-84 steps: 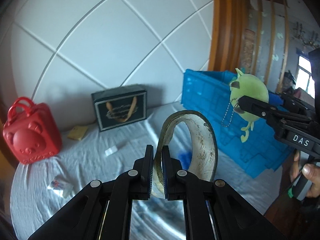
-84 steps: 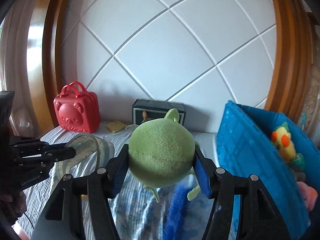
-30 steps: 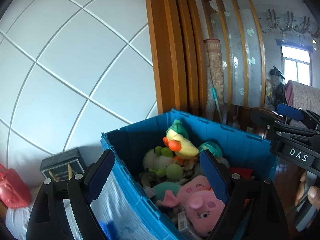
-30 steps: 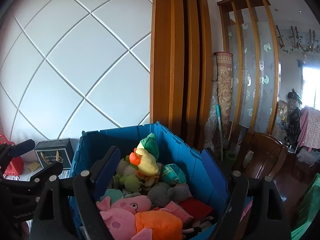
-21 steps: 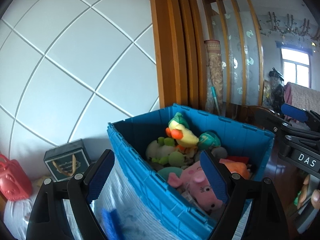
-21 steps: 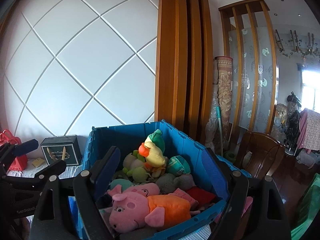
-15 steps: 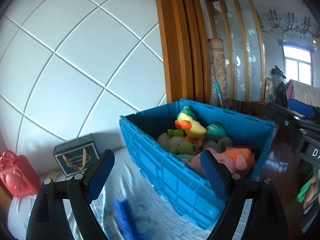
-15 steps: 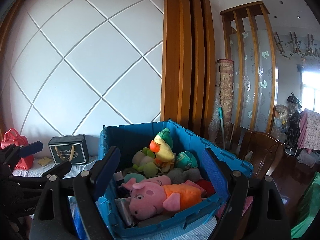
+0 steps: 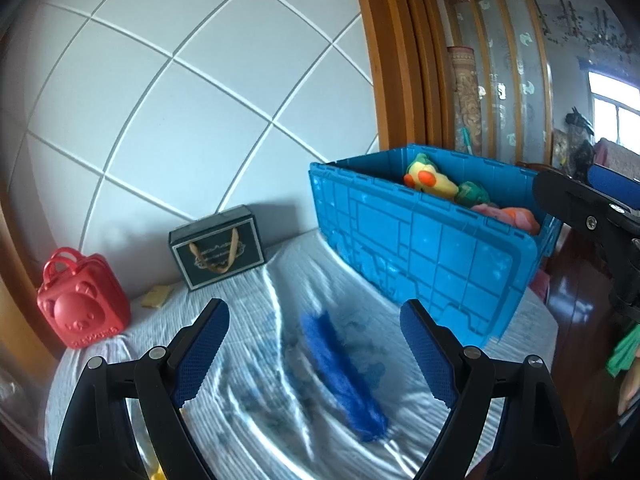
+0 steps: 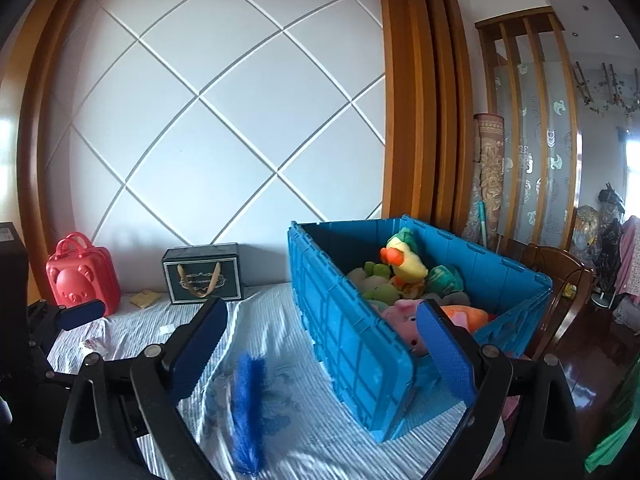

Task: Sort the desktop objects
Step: 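Withdraw both open tools from the bin back over the bed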

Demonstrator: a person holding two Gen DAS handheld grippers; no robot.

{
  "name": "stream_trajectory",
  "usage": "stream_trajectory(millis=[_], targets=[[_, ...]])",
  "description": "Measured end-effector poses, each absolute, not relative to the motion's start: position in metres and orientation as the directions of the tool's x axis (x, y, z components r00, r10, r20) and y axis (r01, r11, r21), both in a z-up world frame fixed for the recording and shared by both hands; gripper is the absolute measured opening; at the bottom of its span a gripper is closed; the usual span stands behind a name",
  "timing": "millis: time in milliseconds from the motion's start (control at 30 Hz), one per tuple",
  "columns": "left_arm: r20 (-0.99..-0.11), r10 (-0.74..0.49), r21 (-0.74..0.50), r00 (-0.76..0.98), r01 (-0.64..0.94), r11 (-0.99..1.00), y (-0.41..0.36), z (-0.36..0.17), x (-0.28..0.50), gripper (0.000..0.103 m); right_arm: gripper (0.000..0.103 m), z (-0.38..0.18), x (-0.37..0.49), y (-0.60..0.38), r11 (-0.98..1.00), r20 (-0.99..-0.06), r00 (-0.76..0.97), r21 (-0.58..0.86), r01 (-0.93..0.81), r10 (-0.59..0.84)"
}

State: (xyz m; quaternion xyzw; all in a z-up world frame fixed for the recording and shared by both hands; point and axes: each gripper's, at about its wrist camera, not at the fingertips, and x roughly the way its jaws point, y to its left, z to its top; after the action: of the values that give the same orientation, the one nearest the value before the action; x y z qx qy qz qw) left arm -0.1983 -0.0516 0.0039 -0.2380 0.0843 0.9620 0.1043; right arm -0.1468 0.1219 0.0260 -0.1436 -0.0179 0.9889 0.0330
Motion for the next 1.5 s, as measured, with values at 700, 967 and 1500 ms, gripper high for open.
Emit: stream_trajectory(millis=[700, 967, 1500], targets=[[-0.587, -0.189, 0.052, -0.787, 0.197, -0.979, -0.244, -0.091, -0.227, 0.088, 0.097, -0.068, -0.262, -0.005, -0.912, -0.489, -0.809, -0.062, 0.405, -0.326], [-0.63, -0.294, 0.072, -0.718, 0.324, -0.943, -0.341, -0.131, -0.253, 0.088, 0.097, -0.158, -0.296, -0.114, -0.814, -0.656, -0.613, 0.002, 0.581, -0.44], [-0.755, -0.122, 0.061, -0.644, 0.116, -0.991, -0.466, -0.208, -0.356, 0.088, 0.084, -0.33, -0.294, -0.324, -0.881, -0.895, -0.396, -0.008, 0.473, -0.204]])
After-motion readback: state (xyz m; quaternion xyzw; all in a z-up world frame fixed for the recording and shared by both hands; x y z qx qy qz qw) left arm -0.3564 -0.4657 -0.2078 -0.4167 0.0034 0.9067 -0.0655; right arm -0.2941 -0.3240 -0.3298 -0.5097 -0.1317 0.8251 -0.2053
